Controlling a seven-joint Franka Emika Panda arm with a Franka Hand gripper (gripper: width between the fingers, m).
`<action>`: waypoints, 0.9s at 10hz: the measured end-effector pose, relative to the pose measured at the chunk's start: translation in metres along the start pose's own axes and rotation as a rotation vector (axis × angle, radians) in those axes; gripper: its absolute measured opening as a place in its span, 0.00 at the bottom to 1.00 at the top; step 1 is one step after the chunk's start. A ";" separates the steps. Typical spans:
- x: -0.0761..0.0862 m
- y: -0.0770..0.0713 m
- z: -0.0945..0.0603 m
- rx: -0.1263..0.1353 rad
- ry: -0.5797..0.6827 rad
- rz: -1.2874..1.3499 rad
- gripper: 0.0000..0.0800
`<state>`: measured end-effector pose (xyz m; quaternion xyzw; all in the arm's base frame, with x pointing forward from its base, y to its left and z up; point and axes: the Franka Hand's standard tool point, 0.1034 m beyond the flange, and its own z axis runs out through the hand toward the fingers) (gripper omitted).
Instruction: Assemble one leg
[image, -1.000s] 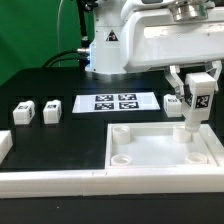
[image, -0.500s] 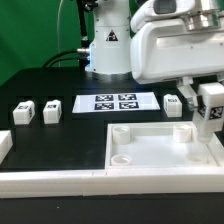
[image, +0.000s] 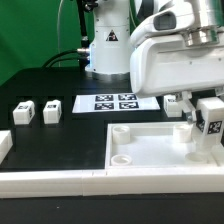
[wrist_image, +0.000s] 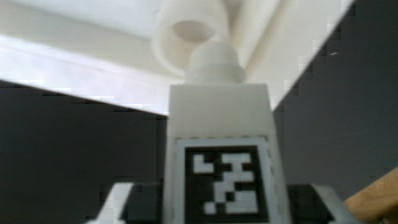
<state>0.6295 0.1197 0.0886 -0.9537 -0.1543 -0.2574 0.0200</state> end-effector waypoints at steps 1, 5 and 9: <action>-0.001 0.001 0.001 -0.001 0.001 0.001 0.36; -0.002 0.004 0.001 -0.008 0.020 0.003 0.36; -0.004 0.007 0.000 -0.014 0.030 0.005 0.36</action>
Offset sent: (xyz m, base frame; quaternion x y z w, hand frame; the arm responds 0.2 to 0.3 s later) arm -0.0076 -0.0043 -0.0067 0.0023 0.0098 0.0075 0.9999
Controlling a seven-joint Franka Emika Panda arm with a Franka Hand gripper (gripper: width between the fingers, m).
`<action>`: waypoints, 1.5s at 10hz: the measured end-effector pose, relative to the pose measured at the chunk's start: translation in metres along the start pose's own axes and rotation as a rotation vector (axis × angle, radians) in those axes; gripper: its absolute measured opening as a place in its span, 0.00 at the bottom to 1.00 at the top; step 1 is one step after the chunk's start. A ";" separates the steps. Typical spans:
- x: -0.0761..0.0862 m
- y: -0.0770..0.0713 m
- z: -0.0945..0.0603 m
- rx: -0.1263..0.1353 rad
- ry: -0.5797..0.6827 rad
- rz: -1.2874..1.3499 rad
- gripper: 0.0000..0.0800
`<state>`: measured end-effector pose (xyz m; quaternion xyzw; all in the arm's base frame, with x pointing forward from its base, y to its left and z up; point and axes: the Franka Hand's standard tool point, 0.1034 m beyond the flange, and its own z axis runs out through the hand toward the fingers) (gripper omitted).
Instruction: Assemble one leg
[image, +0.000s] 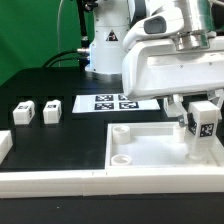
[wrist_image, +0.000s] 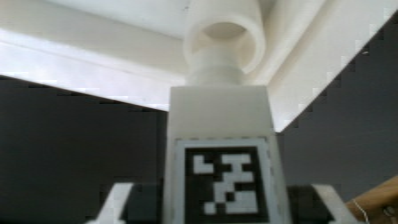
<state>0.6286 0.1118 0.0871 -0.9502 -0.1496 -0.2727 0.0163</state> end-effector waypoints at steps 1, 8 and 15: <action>-0.001 0.000 0.000 -0.001 0.003 0.000 0.36; -0.011 -0.002 -0.005 -0.013 0.061 -0.002 0.36; -0.021 -0.007 -0.004 -0.007 0.042 -0.005 0.36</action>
Offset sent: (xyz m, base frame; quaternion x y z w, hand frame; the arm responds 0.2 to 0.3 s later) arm -0.0137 -0.0005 -0.0037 0.0024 0.0022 0.0079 1.0000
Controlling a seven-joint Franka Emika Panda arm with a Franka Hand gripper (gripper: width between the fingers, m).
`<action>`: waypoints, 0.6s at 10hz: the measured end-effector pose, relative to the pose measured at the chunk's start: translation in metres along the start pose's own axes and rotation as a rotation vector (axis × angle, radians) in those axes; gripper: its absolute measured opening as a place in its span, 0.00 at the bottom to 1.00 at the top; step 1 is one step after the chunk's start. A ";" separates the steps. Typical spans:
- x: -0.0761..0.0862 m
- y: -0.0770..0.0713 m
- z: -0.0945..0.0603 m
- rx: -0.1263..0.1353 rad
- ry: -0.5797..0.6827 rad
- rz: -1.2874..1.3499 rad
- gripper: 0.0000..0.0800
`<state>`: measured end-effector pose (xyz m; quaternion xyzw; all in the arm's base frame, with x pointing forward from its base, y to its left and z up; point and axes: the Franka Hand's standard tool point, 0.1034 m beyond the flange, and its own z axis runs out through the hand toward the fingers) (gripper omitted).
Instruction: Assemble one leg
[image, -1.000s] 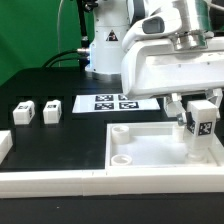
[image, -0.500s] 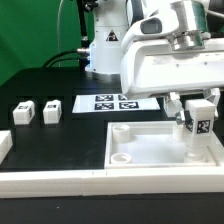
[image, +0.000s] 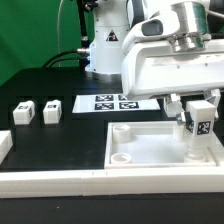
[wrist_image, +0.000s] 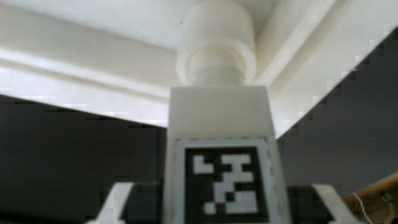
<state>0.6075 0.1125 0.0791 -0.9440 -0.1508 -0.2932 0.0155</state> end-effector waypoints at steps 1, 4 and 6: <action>-0.002 0.002 -0.001 -0.001 -0.006 0.003 0.36; -0.010 0.000 0.006 0.000 -0.008 0.003 0.36; -0.007 0.001 0.007 -0.002 0.002 0.004 0.36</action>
Offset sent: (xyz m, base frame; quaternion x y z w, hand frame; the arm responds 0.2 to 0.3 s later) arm -0.0008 0.0053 -0.0182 0.0076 0.0123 0.0027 0.9999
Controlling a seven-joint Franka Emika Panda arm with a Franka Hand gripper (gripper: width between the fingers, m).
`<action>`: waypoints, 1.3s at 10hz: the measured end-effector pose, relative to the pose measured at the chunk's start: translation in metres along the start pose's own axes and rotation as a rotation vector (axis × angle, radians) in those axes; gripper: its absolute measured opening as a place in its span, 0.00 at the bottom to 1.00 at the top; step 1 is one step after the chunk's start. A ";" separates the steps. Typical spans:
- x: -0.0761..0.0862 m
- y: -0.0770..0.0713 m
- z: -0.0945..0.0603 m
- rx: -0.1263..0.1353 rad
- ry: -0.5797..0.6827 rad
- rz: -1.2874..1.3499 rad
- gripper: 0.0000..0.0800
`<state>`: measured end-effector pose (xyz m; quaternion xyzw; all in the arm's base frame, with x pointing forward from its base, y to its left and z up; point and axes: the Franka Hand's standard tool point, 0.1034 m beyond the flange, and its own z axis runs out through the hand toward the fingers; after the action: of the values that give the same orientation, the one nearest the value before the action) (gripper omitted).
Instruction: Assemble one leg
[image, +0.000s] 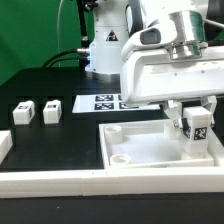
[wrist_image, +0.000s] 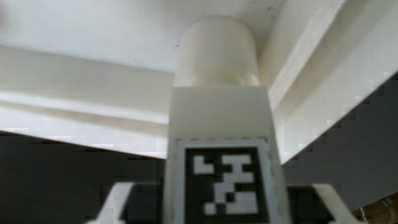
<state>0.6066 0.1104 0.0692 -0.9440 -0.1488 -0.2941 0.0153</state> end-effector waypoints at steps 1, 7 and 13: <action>0.001 0.000 0.000 0.000 -0.001 0.000 0.36; 0.009 -0.001 -0.003 0.004 -0.012 -0.007 0.72; 0.014 0.008 -0.003 -0.005 -0.004 -0.018 0.81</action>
Offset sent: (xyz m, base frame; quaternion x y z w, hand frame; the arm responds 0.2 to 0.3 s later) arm 0.0027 -0.0004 0.0132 -0.0090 -0.0080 -0.0092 0.9999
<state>0.6176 0.1062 0.0799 -0.9433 -0.1566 -0.2926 0.0101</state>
